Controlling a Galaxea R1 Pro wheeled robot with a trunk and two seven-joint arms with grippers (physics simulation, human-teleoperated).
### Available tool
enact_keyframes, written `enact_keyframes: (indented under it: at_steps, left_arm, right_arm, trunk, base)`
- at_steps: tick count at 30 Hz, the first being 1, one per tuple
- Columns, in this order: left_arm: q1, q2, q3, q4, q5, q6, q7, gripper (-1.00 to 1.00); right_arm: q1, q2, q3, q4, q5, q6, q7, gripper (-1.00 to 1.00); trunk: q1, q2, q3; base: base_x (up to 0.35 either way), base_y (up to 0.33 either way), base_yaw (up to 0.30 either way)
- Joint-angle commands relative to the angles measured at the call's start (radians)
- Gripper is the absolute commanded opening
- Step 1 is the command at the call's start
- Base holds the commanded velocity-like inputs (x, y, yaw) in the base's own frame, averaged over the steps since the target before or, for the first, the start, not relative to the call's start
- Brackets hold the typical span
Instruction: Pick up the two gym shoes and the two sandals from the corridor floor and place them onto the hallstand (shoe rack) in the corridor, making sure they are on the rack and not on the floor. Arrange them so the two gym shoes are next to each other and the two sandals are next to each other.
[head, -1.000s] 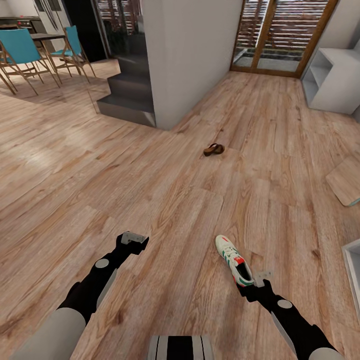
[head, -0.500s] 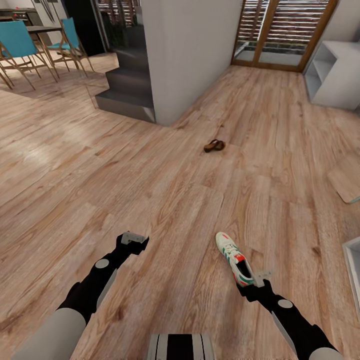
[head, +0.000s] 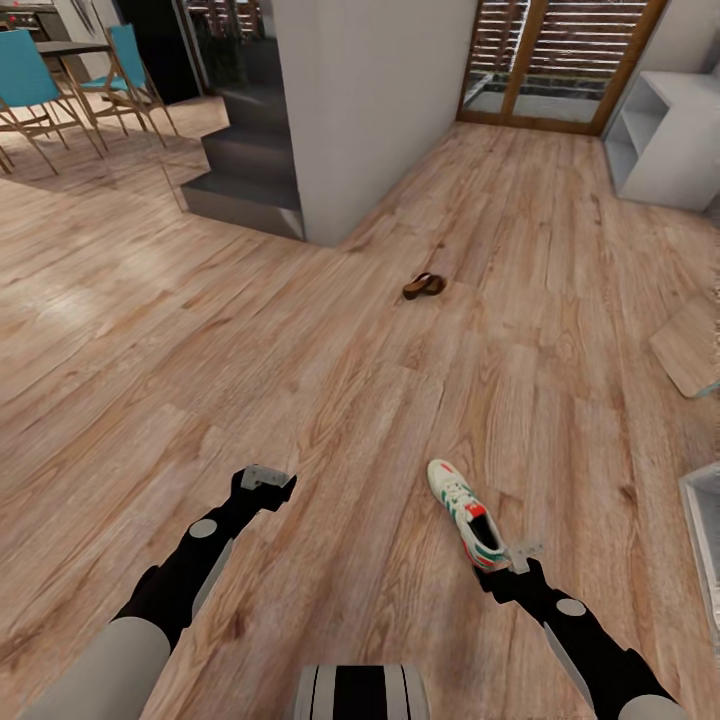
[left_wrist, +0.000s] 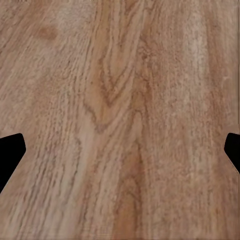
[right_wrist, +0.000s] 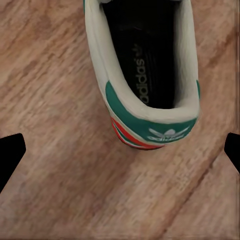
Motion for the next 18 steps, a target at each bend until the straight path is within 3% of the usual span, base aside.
enact_keyframes:
  at_steps: [1, 6, 12, 18]
  left_arm:
    - [0.000, 0.001, -0.002, 0.000, -0.003, -0.004, -0.001, 1.00]
    - [-0.001, 0.002, -0.001, 0.002, -0.004, -0.004, 0.000, 1.00]
    - [-0.001, 0.001, -0.002, 0.002, -0.004, -0.004, 0.000, 1.00]
    - [-0.001, 0.002, -0.003, 0.001, -0.004, -0.004, 0.000, 1.00]
  right_arm:
    - [0.000, -0.001, 0.002, 0.000, 0.006, 0.000, 0.001, 1.00]
    - [0.000, 0.001, 0.003, 0.000, 0.006, -0.001, 0.001, 1.00]
    - [0.000, 0.002, 0.003, 0.000, 0.006, -0.002, 0.001, 1.00]
    - [0.000, 0.002, 0.004, 0.000, 0.006, -0.016, 0.001, 1.00]
  trunk:
    - [0.000, 0.000, -0.001]
    - [0.000, 0.000, -0.001]
    - [0.000, 0.000, -0.001]
    - [0.000, 0.000, -0.001]
  base:
    - [0.000, 0.000, -0.180]
    - [0.063, 0.000, -0.135]
    - [0.229, 0.000, -0.026]
    - [0.053, 0.000, -0.004]
